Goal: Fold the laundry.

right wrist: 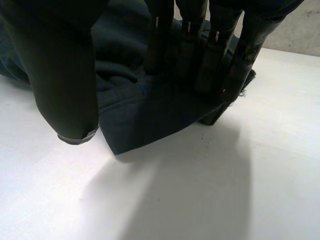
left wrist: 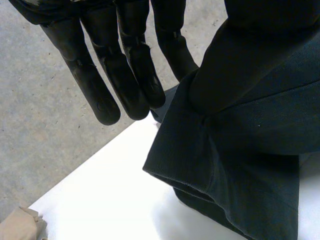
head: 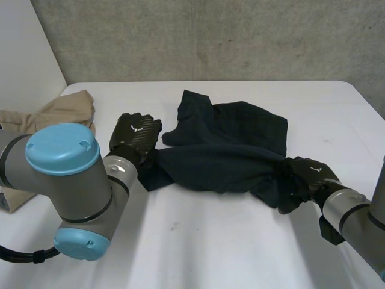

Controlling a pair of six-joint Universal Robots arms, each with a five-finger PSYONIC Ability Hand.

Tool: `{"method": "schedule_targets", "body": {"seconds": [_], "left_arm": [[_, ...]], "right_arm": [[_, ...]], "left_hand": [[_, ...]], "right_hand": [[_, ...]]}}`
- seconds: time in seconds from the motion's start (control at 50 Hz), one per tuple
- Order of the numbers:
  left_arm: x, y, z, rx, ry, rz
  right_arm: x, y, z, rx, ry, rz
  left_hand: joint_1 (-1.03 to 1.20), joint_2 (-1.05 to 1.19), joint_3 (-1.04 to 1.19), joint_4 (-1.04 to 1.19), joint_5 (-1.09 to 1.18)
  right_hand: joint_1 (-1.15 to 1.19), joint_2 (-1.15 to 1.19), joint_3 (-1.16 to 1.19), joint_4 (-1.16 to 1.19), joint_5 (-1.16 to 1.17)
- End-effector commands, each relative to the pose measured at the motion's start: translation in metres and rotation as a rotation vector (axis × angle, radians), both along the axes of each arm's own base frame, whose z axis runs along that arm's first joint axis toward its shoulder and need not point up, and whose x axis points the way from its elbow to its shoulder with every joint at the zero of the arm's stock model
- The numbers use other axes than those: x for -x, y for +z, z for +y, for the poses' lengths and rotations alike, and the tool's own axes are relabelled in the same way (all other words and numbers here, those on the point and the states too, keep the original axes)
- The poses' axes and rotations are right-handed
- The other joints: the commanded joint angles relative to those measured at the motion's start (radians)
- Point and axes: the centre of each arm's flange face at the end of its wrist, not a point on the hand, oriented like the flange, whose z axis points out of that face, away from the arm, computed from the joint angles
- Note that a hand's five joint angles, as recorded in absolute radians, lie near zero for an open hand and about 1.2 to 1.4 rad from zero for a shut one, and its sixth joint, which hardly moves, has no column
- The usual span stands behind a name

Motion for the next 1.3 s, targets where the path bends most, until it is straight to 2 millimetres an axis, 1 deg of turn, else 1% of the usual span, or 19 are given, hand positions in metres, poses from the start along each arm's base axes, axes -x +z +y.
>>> {"method": "schedule_targets", "body": {"seconds": [0.02, 0.16, 0.38, 0.46, 0.52, 0.54, 0.6, 0.64, 0.72, 0.78, 0.86, 0.9, 0.92, 1.0, 1.04, 1.08, 1.14, 1.18, 1.3], "left_arm": [[0.000, 0.001, -0.001, 0.002, 0.001, 0.002], [0.000, -0.001, -0.001, -0.001, 0.001, -0.001], [0.000, -0.002, -0.002, -0.003, 0.003, -0.002], [0.000, -0.002, -0.002, -0.002, 0.003, -0.003], [-0.001, -0.002, -0.003, -0.003, 0.009, -0.006], [-0.002, -0.003, -0.004, -0.003, 0.011, -0.008], [-0.003, -0.002, -0.004, -0.007, 0.012, -0.017], [-0.004, 0.000, -0.002, -0.006, 0.011, -0.019], [-0.009, 0.012, 0.008, -0.006, 0.005, -0.037], [-0.019, 0.032, 0.020, 0.006, 0.002, -0.077], [-0.030, 0.062, 0.031, 0.050, 0.007, -0.102], [-0.035, 0.088, 0.041, 0.102, 0.003, -0.083], [-0.036, 0.098, 0.045, 0.124, 0.001, -0.071], [-0.043, 0.137, 0.057, 0.224, 0.004, -0.002], [-0.047, 0.150, 0.062, 0.264, 0.010, 0.024], [-0.047, 0.152, 0.063, 0.269, 0.004, 0.028], [-0.043, 0.143, 0.060, 0.245, -0.007, 0.007], [-0.040, 0.132, 0.055, 0.214, -0.011, -0.012], [-0.027, 0.079, 0.034, 0.075, -0.020, -0.100]], "right_arm": [[-0.013, -0.004, -0.003, 0.008, 0.030, 0.006], [-0.025, -0.006, -0.009, 0.042, 0.028, 0.022], [-0.041, -0.022, -0.021, 0.073, 0.047, 0.088], [-0.042, -0.028, -0.025, 0.081, 0.042, 0.109], [-0.044, -0.024, -0.030, 0.104, 0.034, 0.114], [-0.044, -0.018, -0.032, 0.124, 0.033, 0.115], [-0.044, -0.006, -0.036, 0.156, 0.044, 0.113], [-0.045, 0.013, -0.039, 0.219, 0.064, 0.128], [-0.045, 0.047, -0.025, 0.287, 0.183, 0.235], [-0.040, 0.065, -0.014, 0.309, 0.290, 0.374], [-0.026, 0.089, -0.010, 0.301, 0.342, 0.516], [-0.023, 0.108, -0.007, 0.323, 0.335, 0.523], [-0.021, 0.135, -0.004, 0.389, 0.305, 0.509], [-0.020, 0.188, 0.001, 0.548, 0.246, 0.458], [-0.019, 0.198, 0.001, 0.570, 0.236, 0.452], [-0.018, 0.206, 0.001, 0.583, 0.234, 0.454], [-0.018, 0.206, 0.000, 0.556, 0.248, 0.456], [-0.019, 0.191, -0.007, 0.485, 0.272, 0.472], [-0.027, 0.140, -0.031, 0.308, 0.341, 0.546]], "left_hand": [[0.153, 0.155, 0.156, 0.156, 0.143], [0.153, 0.155, 0.156, 0.156, 0.143], [0.162, 0.164, 0.165, 0.164, 0.152], [0.167, 0.170, 0.171, 0.170, 0.158], [0.188, 0.190, 0.191, 0.191, 0.178], [0.194, 0.196, 0.197, 0.197, 0.184], [0.255, 0.258, 0.259, 0.258, 0.245], [0.264, 0.266, 0.267, 0.267, 0.254], [0.264, 0.266, 0.267, 0.267, 0.254], [0.264, 0.266, 0.267, 0.267, 0.254], [0.264, 0.266, 0.267, 0.267, 0.254], [0.264, 0.266, 0.267, 0.267, 0.254], [0.264, 0.266, 0.267, 0.267, 0.254], [0.264, 0.266, 0.267, 0.267, 0.254], [0.264, 0.266, 0.267, 0.267, 0.254], [0.264, 0.266, 0.267, 0.267, 0.254], [0.264, 0.266, 0.267, 0.267, 0.254], [0.264, 0.266, 0.267, 0.267, 0.254], [0.264, 0.266, 0.267, 0.267, 0.254]], "right_hand": [[0.091, 0.023, 0.032, 0.030, 0.028], [0.100, 0.031, 0.041, 0.039, 0.037], [0.138, 0.069, 0.079, 0.077, 0.075], [0.305, 0.236, 0.245, 0.244, 0.242], [0.832, 0.763, 0.773, 0.771, 0.769], [0.908, 0.840, 0.849, 0.847, 0.845], [0.909, 0.841, 0.850, 0.848, 0.846], [0.909, 0.841, 0.850, 0.848, 0.846], [0.909, 0.841, 0.850, 0.848, 0.846], [0.909, 0.841, 0.850, 0.848, 0.846], [0.909, 0.841, 0.850, 0.848, 0.846], [0.909, 0.841, 0.850, 0.848, 0.846], [0.909, 0.841, 0.850, 0.848, 0.846], [0.909, 0.841, 0.850, 0.848, 0.846], [0.909, 0.841, 0.850, 0.848, 0.846], [0.909, 0.841, 0.850, 0.848, 0.846], [0.909, 0.841, 0.850, 0.848, 0.846], [0.909, 0.841, 0.850, 0.848, 0.846], [0.909, 0.841, 0.850, 0.848, 0.846]]}}
